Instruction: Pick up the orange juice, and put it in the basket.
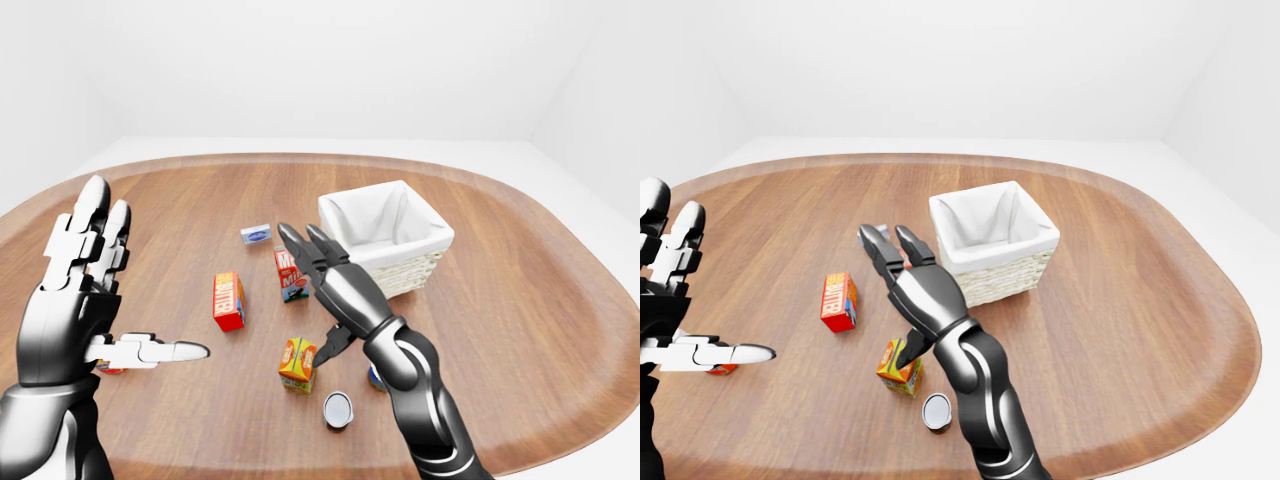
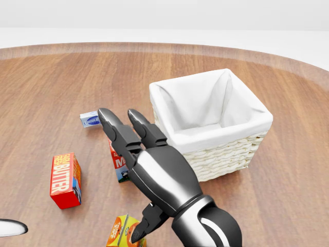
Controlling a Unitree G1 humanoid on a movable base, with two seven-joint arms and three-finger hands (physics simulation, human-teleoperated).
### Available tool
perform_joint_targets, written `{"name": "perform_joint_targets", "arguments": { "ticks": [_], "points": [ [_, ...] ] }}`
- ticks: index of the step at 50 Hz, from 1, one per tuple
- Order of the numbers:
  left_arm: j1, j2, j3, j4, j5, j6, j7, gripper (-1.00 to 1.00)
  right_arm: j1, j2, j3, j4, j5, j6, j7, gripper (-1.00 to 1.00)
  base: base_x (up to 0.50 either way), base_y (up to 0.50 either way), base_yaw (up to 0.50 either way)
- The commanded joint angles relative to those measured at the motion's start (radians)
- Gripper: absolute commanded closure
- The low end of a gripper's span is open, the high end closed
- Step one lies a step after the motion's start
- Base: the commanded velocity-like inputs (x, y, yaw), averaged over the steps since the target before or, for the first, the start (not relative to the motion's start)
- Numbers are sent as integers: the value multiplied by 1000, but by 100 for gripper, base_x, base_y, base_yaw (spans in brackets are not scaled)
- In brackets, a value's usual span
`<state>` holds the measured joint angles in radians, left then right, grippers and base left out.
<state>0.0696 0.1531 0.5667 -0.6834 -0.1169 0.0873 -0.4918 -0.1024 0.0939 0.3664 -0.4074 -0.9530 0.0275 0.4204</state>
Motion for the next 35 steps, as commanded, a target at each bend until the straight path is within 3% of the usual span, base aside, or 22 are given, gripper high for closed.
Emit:
{"name": "perform_joint_targets", "arguments": {
  "ticks": [1, 23, 35],
  "points": [
    [1, 0, 1, -7, -1, 0, -1, -100, 18, 10, 41, 66, -38, -45, 1, -100, 0, 0, 0],
    [0, 0, 0, 0, 0, 0, -2, -100, 87, -18, 67, 236, -18, -114, -98, -100, 0, 0, 0],
    [0, 0, 1, 0, 0, 0, -1, -100, 88, -24, 47, 378, 10, -115, -172, -100, 0, 0, 0]
  ]
}}
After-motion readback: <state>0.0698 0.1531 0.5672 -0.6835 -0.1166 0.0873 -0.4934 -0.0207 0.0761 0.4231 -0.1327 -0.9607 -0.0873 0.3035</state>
